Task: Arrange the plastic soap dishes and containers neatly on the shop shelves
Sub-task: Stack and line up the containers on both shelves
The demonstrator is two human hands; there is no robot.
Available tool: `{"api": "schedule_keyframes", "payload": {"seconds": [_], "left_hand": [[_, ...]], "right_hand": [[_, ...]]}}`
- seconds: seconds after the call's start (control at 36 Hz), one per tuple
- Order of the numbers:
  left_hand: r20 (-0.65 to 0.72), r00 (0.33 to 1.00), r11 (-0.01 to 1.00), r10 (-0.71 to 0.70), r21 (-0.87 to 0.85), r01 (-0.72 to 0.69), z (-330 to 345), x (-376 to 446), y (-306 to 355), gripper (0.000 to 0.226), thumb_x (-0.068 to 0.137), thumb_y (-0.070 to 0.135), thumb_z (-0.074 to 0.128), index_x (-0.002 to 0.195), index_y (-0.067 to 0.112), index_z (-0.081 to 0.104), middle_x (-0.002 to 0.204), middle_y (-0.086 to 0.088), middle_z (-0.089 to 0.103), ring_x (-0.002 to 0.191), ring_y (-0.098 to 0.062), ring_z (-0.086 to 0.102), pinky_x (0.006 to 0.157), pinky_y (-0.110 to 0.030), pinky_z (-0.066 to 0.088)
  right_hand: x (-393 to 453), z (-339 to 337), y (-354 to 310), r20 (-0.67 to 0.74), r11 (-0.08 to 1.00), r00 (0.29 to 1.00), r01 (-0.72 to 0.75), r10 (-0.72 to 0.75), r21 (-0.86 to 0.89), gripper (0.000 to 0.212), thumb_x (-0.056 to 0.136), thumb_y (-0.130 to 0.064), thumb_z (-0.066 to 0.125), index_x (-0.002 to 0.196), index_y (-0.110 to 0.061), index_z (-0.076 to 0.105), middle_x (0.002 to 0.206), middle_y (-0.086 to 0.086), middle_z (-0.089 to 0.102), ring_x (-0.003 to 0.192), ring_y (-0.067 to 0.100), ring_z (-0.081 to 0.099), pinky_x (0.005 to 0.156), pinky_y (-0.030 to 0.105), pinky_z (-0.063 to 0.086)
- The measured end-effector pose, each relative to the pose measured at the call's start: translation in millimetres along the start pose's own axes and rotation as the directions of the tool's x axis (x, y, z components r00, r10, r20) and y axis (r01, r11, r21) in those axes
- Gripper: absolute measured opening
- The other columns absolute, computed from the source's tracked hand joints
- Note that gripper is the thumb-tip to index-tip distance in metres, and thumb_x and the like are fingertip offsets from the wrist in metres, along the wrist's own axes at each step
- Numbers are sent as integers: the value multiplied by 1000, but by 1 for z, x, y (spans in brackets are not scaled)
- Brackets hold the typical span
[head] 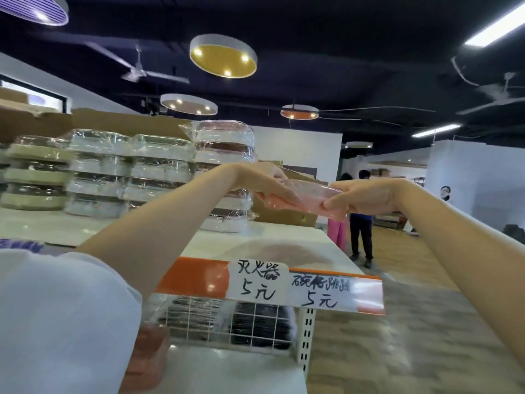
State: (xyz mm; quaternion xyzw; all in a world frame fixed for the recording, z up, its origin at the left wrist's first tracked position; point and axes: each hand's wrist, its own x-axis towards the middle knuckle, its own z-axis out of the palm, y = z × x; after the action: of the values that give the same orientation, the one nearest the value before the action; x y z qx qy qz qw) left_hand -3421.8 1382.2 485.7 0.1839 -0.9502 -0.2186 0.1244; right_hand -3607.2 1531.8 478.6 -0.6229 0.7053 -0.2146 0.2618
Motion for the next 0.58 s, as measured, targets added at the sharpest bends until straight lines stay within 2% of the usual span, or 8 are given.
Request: {"api": "schedule_keyframes", "payload": {"seconds": [0.06,0.11,0.19,0.31,0.36,0.42,0.47,0.58], "left_hand": [[4,1000,995,2,100,-3,2,-9,2,57,84,46,66,125,8,57,113,-3,63,89,-9,63,76,-18,53],[-17,1000,989,-8,148,10,0,-13,-2,65,81,52,67,129,10,53,123,1,57,101,-11,61,87,-23,51],[-13,1000,993,6,114,-4,-3,-19,-9,57,83,43,68,128,11,54,117,3,58,88,-1,59,70,-10,48],[2,1000,990,2,143,-2,-4,-28,-18,44,84,35,70,121,12,60,111,0,66,80,3,63,68,-9,49],[16,1000,983,-8,181,5,-5,-31,-22,38,86,31,69,118,11,63,107,4,66,75,10,61,69,-9,48],[43,999,973,-24,229,14,-5,-36,-25,33,87,28,68,115,11,65,100,13,63,83,7,60,75,-13,48],[67,997,968,-43,252,25,-4,-40,-27,30,87,26,68,112,10,67,98,16,62,88,2,59,84,-21,52],[73,995,955,-67,293,43,0,-48,-30,30,87,24,68,112,9,66,96,16,61,90,-3,59,90,-27,52]], "right_hand": [[6,-1,5,-46,999,999,-27,26,-27,57,68,-37,76,114,-20,48,115,2,52,95,9,55,73,12,49],[11,-1,11,-83,995,994,-72,66,-75,54,75,-30,77,118,-18,47,116,2,53,98,10,55,69,8,47],[24,2,19,-133,985,985,-126,110,-119,53,83,-30,71,125,-13,45,119,4,54,100,10,56,72,10,45],[41,18,19,-188,981,975,-144,119,-128,86,65,-52,76,132,-8,44,127,12,53,114,27,54,100,34,46],[53,24,20,-194,979,976,-129,97,-159,112,51,-71,78,135,-6,43,126,12,55,108,20,55,103,38,43],[63,31,17,-183,975,978,-130,96,-183,109,52,-74,75,130,-3,44,124,14,56,103,18,50,100,37,40],[65,37,13,-169,967,977,-161,128,-195,92,65,-66,74,126,-5,44,127,12,54,116,26,48,108,40,36],[61,40,9,-176,962,971,-196,163,-191,96,74,-55,67,144,-3,26,147,12,37,139,33,30,115,44,28]]}}
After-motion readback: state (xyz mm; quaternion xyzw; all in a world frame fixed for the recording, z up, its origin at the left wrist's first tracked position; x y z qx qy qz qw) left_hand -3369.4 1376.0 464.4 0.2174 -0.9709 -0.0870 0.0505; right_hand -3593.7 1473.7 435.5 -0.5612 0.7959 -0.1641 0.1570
